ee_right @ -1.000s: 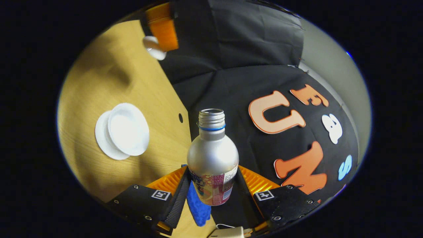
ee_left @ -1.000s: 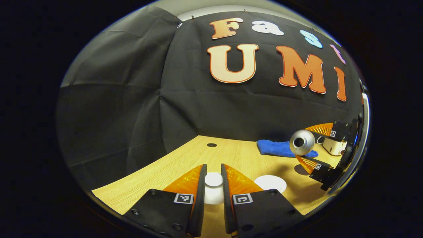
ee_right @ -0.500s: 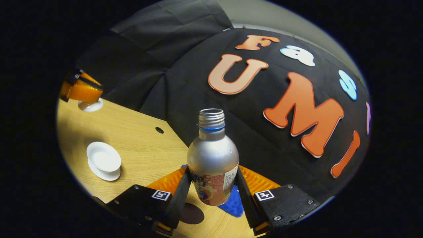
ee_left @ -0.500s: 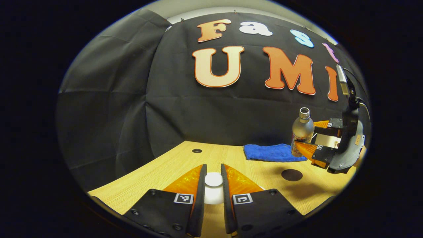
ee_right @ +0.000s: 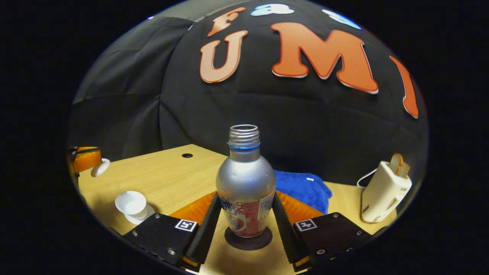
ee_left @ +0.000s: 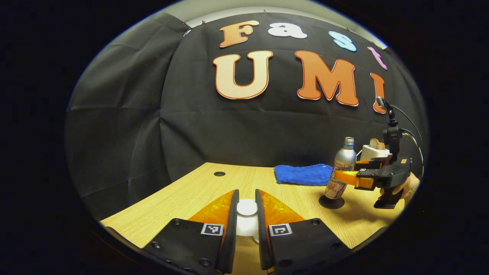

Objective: Open the teacup lid with one hand, grasp the water bottle and pour water into the teacup with the other hand; after pouring, place the water bottle on the coaster and then close the teacup lid.

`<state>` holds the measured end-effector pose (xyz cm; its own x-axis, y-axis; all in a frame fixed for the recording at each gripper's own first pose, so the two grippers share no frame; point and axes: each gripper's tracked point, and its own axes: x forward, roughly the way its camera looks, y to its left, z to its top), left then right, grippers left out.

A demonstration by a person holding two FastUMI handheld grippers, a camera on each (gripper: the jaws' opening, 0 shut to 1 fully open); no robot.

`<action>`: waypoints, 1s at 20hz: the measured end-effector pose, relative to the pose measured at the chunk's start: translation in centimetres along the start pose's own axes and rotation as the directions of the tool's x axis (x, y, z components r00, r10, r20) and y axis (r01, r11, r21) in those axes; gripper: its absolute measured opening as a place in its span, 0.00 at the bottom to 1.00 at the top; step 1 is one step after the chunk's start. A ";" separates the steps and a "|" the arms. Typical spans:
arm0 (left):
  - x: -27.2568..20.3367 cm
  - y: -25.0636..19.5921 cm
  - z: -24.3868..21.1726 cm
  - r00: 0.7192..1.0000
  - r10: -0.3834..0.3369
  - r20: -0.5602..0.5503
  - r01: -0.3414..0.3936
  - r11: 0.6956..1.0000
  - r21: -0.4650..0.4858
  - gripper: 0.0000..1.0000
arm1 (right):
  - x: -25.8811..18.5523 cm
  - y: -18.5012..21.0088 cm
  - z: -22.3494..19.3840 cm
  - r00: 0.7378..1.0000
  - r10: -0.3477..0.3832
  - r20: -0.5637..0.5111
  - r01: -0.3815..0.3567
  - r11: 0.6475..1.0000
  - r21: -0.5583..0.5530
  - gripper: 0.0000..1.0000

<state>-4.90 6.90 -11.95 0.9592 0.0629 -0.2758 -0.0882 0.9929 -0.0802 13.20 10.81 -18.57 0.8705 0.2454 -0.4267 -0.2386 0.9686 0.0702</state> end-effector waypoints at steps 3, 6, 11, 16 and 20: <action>0.2 -0.8 -0.4 1.000 -0.008 -0.011 0.008 1.000 0.004 0.29 | 0.1 -0.2 -1.4 1.000 0.002 -0.024 -0.001 0.999 0.038 0.78; 0.5 -1.4 -0.7 1.000 -0.015 -0.021 0.016 1.000 0.006 0.29 | -0.7 -1.0 -3.0 0.999 -0.005 -0.049 0.007 0.999 0.040 0.78; 1.3 -2.7 -1.3 0.998 -0.041 -0.040 0.041 0.999 -0.012 0.29 | -0.5 -1.0 -3.0 0.999 0.000 -0.048 0.003 0.998 0.068 0.78; 2.5 -4.4 -3.1 0.993 -0.085 -0.087 0.081 0.996 -0.044 0.29 | -0.6 -1.0 -3.4 0.999 0.005 -0.054 -0.002 0.998 0.058 0.81; 3.1 -5.3 -5.2 0.984 -0.104 -0.143 0.099 0.994 -0.038 0.29 | -1.4 -0.9 -3.4 0.998 0.019 -0.052 -0.016 0.999 0.050 0.94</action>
<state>-2.82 1.34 -17.37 0.9146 -0.0556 -0.4005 -0.0027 0.9897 -0.1435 10.73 9.49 -21.06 0.8421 0.2614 -0.4718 -0.2309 0.9652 0.1226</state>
